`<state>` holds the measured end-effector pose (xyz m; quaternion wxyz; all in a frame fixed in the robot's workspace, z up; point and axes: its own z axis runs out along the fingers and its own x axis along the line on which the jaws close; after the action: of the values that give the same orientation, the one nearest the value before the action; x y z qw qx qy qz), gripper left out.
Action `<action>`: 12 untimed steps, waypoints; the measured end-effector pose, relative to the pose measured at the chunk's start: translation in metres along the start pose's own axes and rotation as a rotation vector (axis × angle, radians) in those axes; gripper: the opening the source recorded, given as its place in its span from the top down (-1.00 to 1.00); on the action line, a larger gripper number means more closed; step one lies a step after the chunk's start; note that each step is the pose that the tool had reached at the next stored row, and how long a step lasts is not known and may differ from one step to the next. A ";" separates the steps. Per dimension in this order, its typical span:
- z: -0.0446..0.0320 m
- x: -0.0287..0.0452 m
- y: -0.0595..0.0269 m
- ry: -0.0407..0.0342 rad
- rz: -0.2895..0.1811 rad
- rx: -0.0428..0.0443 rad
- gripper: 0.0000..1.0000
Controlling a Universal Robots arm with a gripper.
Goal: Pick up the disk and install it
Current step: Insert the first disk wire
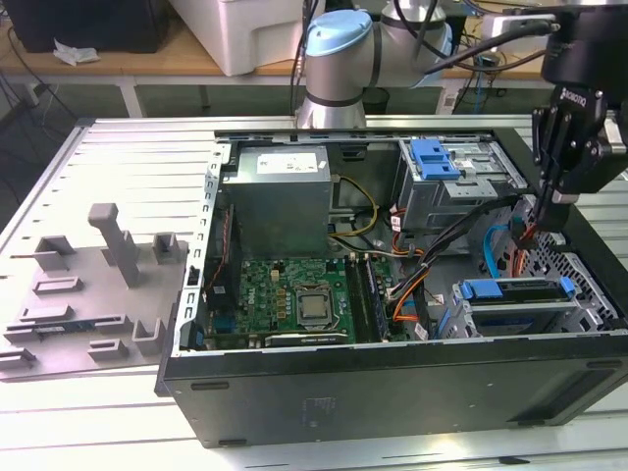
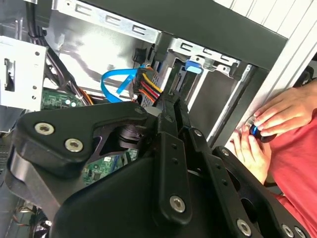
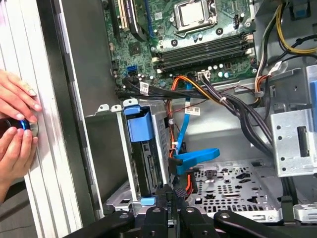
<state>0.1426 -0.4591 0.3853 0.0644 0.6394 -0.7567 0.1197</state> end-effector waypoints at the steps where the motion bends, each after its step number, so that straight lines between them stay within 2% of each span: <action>1: 0.0005 0.0019 0.0003 -0.0048 0.002 0.0047 0.66; 4: 0.0013 0.0059 0.0018 -0.0143 0.004 0.0095 0.66; 7: 0.0021 0.0102 0.0044 -0.0289 0.006 0.0118 0.66; 10: 0.0038 0.0171 0.0057 -0.0574 0.008 0.0127 0.66; 12: 0.0045 0.0196 0.0058 -0.0652 0.006 0.0132 0.66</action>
<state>0.1337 -0.4781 0.3853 0.0351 0.6411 -0.7596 0.1039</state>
